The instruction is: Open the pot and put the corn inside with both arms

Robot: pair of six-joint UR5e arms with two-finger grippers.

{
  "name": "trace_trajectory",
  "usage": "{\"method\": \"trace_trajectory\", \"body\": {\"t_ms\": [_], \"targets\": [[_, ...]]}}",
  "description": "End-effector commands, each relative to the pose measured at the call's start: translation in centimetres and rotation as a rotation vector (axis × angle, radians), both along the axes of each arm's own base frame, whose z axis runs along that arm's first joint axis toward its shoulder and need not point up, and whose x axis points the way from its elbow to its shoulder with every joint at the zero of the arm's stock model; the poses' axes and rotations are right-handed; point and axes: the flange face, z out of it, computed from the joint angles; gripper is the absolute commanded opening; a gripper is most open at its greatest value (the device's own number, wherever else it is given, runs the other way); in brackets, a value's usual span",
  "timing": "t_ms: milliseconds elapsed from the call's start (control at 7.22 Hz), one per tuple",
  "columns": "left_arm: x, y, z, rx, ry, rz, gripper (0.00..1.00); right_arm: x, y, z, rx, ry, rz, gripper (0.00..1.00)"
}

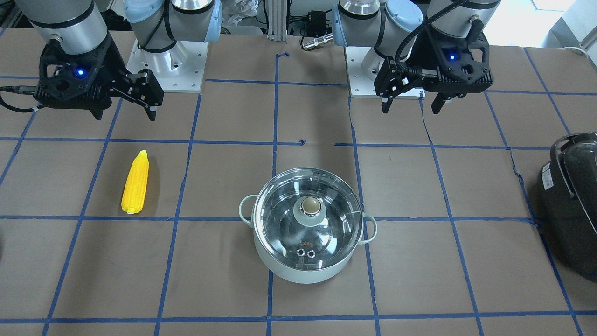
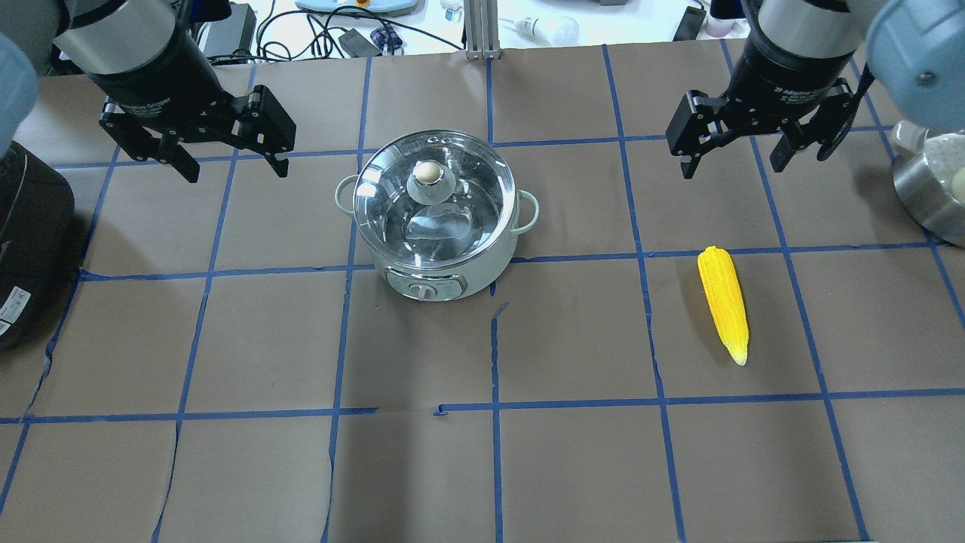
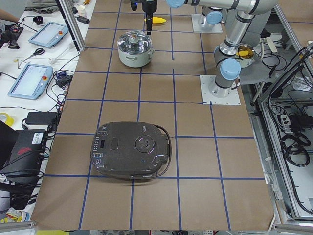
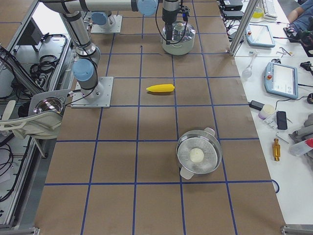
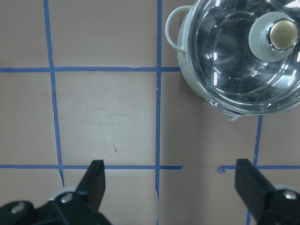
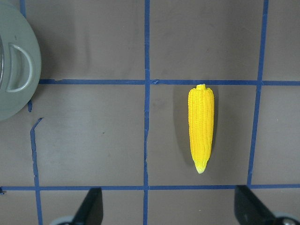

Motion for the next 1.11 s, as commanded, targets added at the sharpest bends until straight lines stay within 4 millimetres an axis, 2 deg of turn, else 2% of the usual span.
{"method": "trace_trajectory", "body": {"t_ms": [0, 277, 415, 554, 692, 831, 969], "targets": [[0.0, -0.3, -0.2, -0.002, 0.004, 0.001, 0.97, 0.1, 0.1, 0.0, 0.000, -0.001, 0.001, 1.00], [0.0, -1.0, -0.3, -0.001, 0.012, 0.025, 0.96, -0.3, -0.9, -0.6, -0.013, 0.002, 0.019, 1.00], [-2.8, -3.0, -1.3, -0.043, 0.080, 0.046, 0.94, -1.4, -1.4, -1.3, 0.005, 0.042, 0.006, 1.00], [-7.3, -5.0, -4.0, -0.064, 0.086, -0.002, 0.93, -3.6, -2.3, -3.1, 0.036, 0.057, -0.029, 1.00], [-10.9, -6.5, -6.8, -0.079, 0.090, -0.024, 0.93, -6.1, -3.5, -4.9, 0.010, 0.047, -0.067, 1.00], [-12.3, -8.1, -10.2, -0.051, 0.089, -0.002, 0.94, -8.4, -4.2, -9.7, 0.019, 0.031, -0.074, 1.00], [-14.4, -9.5, -13.5, -0.049, 0.093, 0.017, 0.97, -10.0, -4.1, -13.9, -0.041, 0.012, 0.006, 1.00]]}}
